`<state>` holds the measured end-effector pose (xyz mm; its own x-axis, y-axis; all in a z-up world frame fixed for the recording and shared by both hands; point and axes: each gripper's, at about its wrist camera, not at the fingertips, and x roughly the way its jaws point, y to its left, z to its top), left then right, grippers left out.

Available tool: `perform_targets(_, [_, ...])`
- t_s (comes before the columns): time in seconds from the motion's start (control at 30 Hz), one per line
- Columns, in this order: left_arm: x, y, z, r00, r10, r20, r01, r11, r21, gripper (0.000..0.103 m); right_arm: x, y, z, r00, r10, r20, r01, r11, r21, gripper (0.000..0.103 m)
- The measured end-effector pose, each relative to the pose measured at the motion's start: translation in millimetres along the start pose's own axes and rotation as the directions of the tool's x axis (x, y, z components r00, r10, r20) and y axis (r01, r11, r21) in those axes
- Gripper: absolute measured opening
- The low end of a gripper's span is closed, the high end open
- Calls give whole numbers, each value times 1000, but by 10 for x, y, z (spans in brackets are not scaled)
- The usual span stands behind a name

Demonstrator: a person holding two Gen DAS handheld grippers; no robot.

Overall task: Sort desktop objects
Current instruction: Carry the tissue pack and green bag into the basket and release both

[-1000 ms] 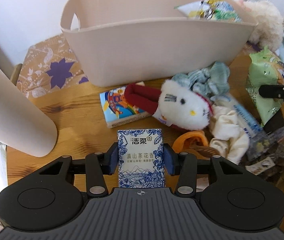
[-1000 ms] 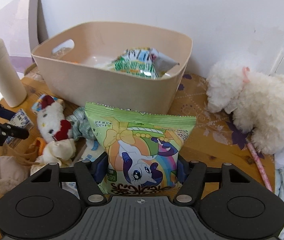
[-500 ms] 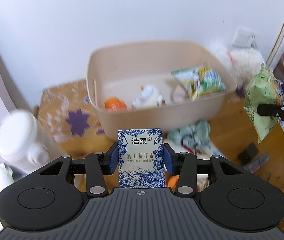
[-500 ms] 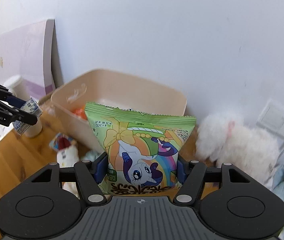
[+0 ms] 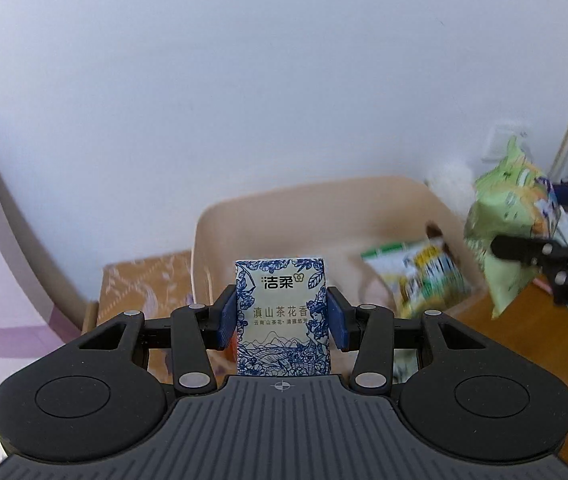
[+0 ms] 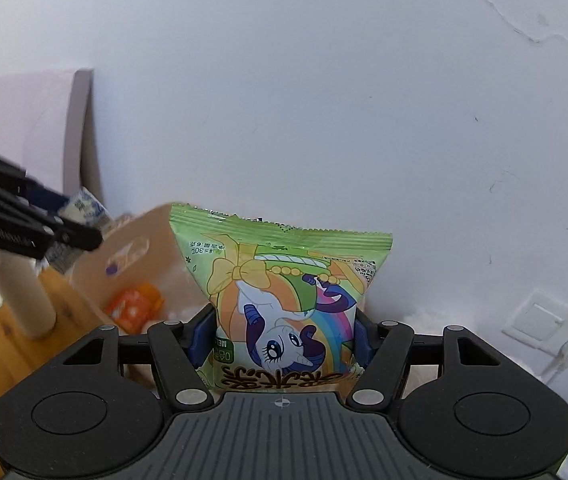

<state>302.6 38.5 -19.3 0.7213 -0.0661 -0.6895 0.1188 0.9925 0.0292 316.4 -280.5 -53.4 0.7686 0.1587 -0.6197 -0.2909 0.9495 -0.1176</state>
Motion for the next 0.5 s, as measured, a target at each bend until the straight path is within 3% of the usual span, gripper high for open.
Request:
perform_targets(0.23, [322, 24, 177, 998, 65, -8, -65, 998, -24, 47, 410, 68, 184, 1000, -3, -28, 4, 1000, 28, 63])
perform_targets(0.5, [794, 60, 90, 991, 107, -77, -110, 993, -39, 47, 913, 207, 193, 995, 15, -95, -11, 999, 46, 63])
